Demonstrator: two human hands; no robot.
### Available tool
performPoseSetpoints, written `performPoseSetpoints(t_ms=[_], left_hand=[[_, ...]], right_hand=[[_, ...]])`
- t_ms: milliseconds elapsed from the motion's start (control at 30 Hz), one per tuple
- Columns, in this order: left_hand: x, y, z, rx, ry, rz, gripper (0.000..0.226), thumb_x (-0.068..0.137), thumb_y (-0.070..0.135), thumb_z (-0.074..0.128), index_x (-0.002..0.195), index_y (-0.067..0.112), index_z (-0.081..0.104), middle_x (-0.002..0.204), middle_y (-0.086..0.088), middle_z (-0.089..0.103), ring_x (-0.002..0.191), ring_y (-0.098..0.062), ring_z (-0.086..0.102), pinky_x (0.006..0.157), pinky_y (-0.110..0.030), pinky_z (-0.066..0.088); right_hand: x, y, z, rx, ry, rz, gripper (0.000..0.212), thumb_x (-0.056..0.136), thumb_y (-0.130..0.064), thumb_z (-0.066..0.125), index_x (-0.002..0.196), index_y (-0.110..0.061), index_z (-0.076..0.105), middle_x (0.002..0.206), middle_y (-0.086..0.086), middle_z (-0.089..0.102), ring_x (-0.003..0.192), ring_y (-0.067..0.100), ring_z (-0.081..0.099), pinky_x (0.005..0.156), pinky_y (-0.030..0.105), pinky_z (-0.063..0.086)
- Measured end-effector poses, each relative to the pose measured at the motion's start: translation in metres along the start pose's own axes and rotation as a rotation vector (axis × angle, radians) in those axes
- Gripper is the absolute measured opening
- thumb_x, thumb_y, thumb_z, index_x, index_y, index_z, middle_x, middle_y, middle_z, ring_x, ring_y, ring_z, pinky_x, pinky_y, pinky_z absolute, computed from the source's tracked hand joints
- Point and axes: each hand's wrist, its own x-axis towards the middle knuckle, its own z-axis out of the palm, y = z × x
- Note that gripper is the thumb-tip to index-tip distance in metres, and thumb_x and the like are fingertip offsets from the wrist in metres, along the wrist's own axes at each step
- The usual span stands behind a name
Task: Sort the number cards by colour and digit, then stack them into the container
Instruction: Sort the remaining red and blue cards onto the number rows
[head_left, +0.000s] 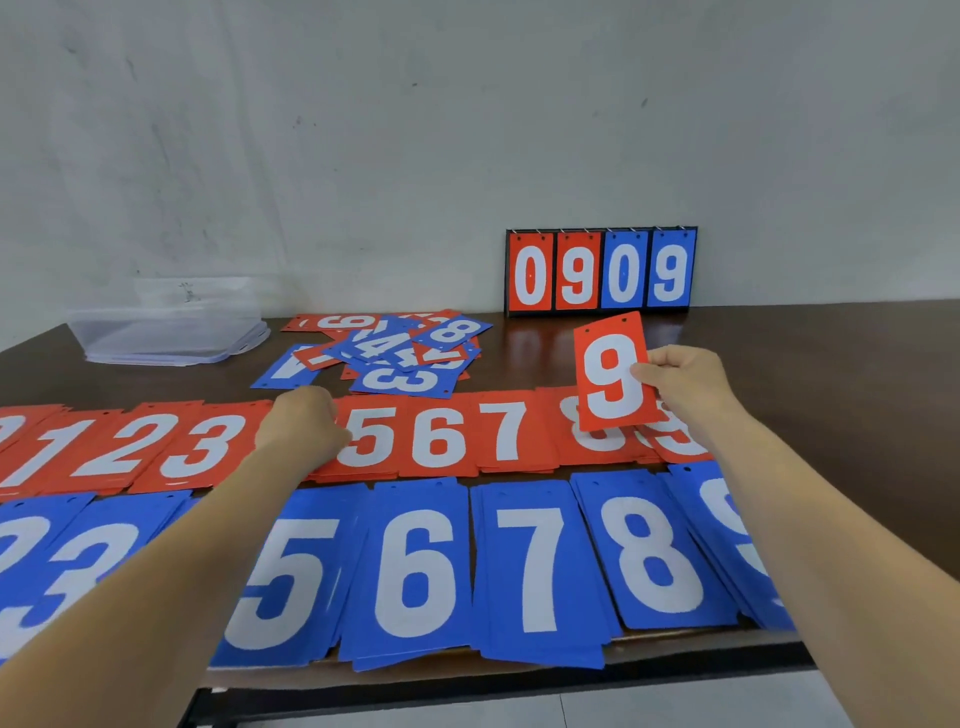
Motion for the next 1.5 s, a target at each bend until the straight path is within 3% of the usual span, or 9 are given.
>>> performPoseSetpoints(t_ms=[133, 233, 400, 500, 600, 700, 833, 1033, 1500], left_hand=[[0.001, 0.011, 0.003, -0.038, 0.047, 0.043, 0.046, 0.086, 0.025, 0.070, 0.127, 0.012, 0.056, 0.120, -0.008, 0.062, 0.103, -0.025, 0.059, 0.081, -0.034, 0.051], [0.001, 0.026, 0.004, -0.072, 0.076, 0.101, 0.057, 0.086, 0.027, 0.072, 0.136, 0.014, 0.050, 0.126, -0.009, 0.060, 0.108, -0.027, 0.059, 0.088, -0.038, 0.053], [0.002, 0.049, 0.013, -0.240, 0.082, 0.132, 0.063, 0.084, 0.025, 0.072, 0.141, 0.020, 0.045, 0.132, -0.006, 0.058, 0.082, -0.021, 0.064, 0.060, -0.031, 0.054], [0.001, 0.058, 0.020, -0.274, 0.071, 0.164, 0.066, 0.084, 0.026, 0.074, 0.142, 0.019, 0.044, 0.135, -0.007, 0.056, 0.104, -0.027, 0.061, 0.076, -0.037, 0.055], [0.003, 0.062, 0.026, -0.258, 0.064, 0.184, 0.066, 0.083, 0.027, 0.075, 0.141, 0.018, 0.044, 0.134, -0.008, 0.057, 0.117, -0.026, 0.057, 0.093, -0.039, 0.050], [0.005, 0.063, 0.031, -0.261, 0.036, 0.195, 0.068, 0.083, 0.028, 0.075, 0.142, 0.019, 0.043, 0.135, -0.007, 0.057, 0.120, -0.025, 0.055, 0.095, -0.039, 0.050], [0.009, 0.062, 0.033, -0.242, 0.030, 0.202, 0.068, 0.083, 0.030, 0.075, 0.141, 0.021, 0.043, 0.134, -0.005, 0.057, 0.120, -0.023, 0.055, 0.094, -0.038, 0.051], [0.016, 0.056, 0.024, -0.226, 0.056, 0.240, 0.066, 0.084, 0.031, 0.073, 0.142, 0.023, 0.042, 0.136, -0.003, 0.054, 0.118, -0.021, 0.056, 0.091, -0.038, 0.054], [0.070, -0.029, -0.020, -0.297, 0.029, 0.298, 0.049, 0.084, 0.027, 0.070, 0.130, 0.017, 0.056, 0.121, -0.001, 0.064, 0.109, -0.017, 0.060, 0.094, -0.036, 0.051]], right_hand=[[0.007, 0.006, -0.020, -0.008, 0.029, 0.025, 0.015, 0.091, -0.020, 0.065, 0.105, -0.014, 0.066, 0.112, 0.007, 0.068, 0.102, 0.025, 0.065, 0.090, 0.046, 0.054], [0.013, 0.010, -0.035, -0.007, 0.067, 0.056, 0.015, 0.091, -0.020, 0.066, 0.105, -0.015, 0.065, 0.111, 0.007, 0.067, 0.097, 0.023, 0.066, 0.082, 0.039, 0.056], [0.020, 0.028, -0.050, -0.030, 0.071, 0.071, 0.012, 0.090, -0.015, 0.066, 0.101, -0.010, 0.064, 0.099, 0.006, 0.065, 0.086, 0.020, 0.063, 0.061, 0.027, 0.049], [0.024, 0.043, -0.054, -0.083, 0.064, 0.094, 0.011, 0.089, -0.012, 0.067, 0.099, -0.008, 0.067, 0.102, 0.010, 0.069, 0.088, 0.024, 0.065, 0.073, 0.035, 0.054], [0.030, 0.054, -0.054, -0.280, 0.051, 0.104, 0.012, 0.089, -0.020, 0.067, 0.098, -0.014, 0.069, 0.104, 0.007, 0.071, 0.093, 0.023, 0.066, 0.085, 0.042, 0.055], [0.028, 0.058, -0.052, -0.630, 0.049, 0.062, 0.017, 0.091, -0.029, 0.063, 0.103, -0.018, 0.067, 0.099, 0.000, 0.067, 0.088, 0.018, 0.061, 0.076, 0.034, 0.052], [0.028, 0.056, -0.047, -0.784, 0.040, 0.052, 0.018, 0.091, -0.028, 0.061, 0.106, -0.019, 0.067, 0.095, 0.001, 0.068, 0.084, 0.017, 0.064, 0.073, 0.033, 0.054], [0.029, 0.031, -0.032, -0.788, 0.061, 0.009, 0.017, 0.093, -0.025, 0.059, 0.103, -0.015, 0.068, 0.100, 0.004, 0.068, 0.080, 0.016, 0.059, 0.068, 0.031, 0.051], [0.017, -0.049, 0.111, -0.583, -0.023, -0.094, 0.012, 0.091, -0.028, 0.062, 0.093, -0.017, 0.068, 0.098, 0.001, 0.067, 0.091, 0.017, 0.061, 0.084, 0.037, 0.053]])
